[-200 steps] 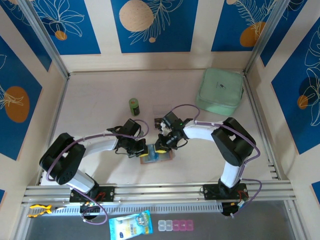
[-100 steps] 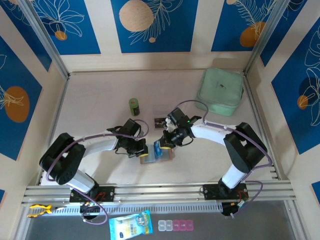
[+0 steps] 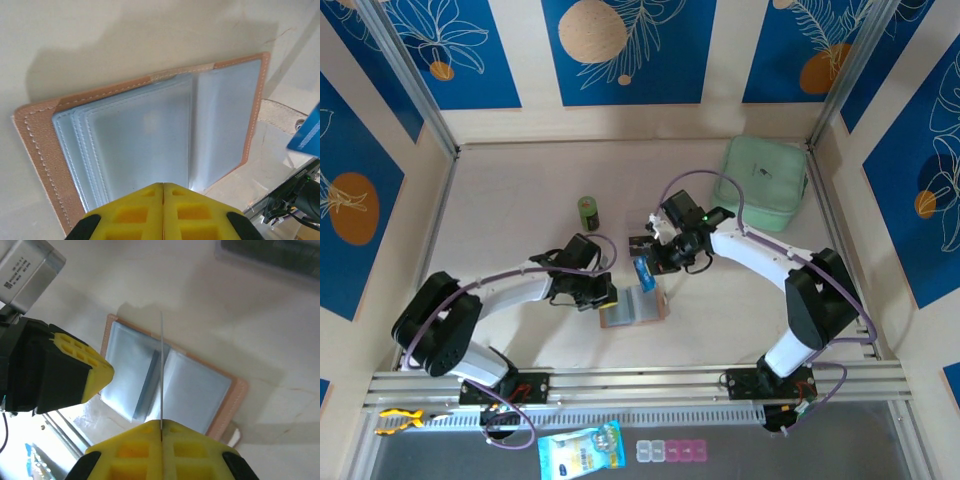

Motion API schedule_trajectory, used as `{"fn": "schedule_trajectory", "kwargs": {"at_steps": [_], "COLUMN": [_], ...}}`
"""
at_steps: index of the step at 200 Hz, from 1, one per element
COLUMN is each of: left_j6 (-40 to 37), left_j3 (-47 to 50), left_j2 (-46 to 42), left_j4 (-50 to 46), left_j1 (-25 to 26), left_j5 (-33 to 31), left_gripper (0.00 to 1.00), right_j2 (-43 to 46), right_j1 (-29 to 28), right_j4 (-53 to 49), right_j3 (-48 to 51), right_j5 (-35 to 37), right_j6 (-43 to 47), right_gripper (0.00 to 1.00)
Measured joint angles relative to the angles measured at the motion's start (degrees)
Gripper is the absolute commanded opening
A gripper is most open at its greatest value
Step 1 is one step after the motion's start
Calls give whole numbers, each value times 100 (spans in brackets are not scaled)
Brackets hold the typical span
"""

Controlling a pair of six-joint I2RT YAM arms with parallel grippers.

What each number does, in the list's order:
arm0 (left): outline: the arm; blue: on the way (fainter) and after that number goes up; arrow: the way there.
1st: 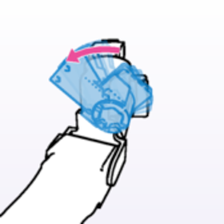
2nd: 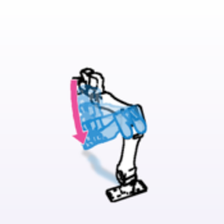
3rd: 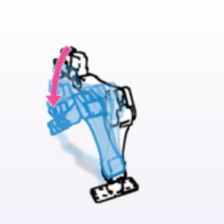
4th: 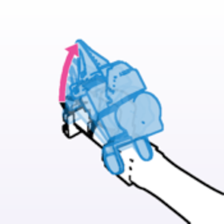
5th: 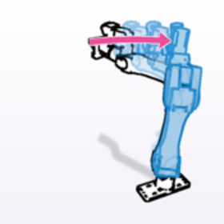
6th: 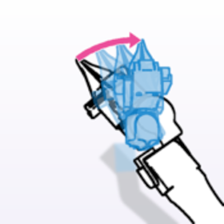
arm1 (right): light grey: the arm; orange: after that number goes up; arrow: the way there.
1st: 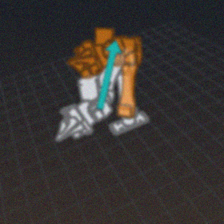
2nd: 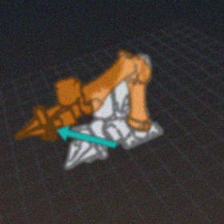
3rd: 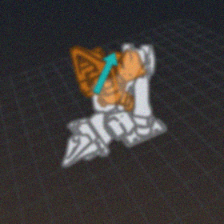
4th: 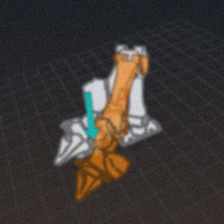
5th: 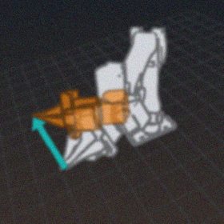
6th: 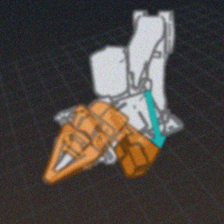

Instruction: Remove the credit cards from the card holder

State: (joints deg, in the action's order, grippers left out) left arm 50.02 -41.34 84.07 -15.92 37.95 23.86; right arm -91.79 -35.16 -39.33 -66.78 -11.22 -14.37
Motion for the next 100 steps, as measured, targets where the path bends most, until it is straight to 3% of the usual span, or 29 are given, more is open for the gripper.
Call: {"fn": "schedule_trajectory", "kwargs": {"at_steps": [29, 42, 100], "left_j6": [-94, -111, -131], "left_j3": [-7, -7, 208], "left_j2": [-170, -271, -909], "left_j4": [-61, -142, -299], "left_j1": [-22, -50, -343], "left_j5": [-125, -188, -319], "left_gripper": [9, 10, 11], "right_j2": [-15, -81, -846], "right_j1": [35, 61, 177], "right_j4": [-417, -601, -1279], "right_j3": [-450, -708, -2079], "right_j5": [310, 417, 1071], "right_j6": [1473, 2149, 4903], "right_gripper": [5, 0, 0]}}
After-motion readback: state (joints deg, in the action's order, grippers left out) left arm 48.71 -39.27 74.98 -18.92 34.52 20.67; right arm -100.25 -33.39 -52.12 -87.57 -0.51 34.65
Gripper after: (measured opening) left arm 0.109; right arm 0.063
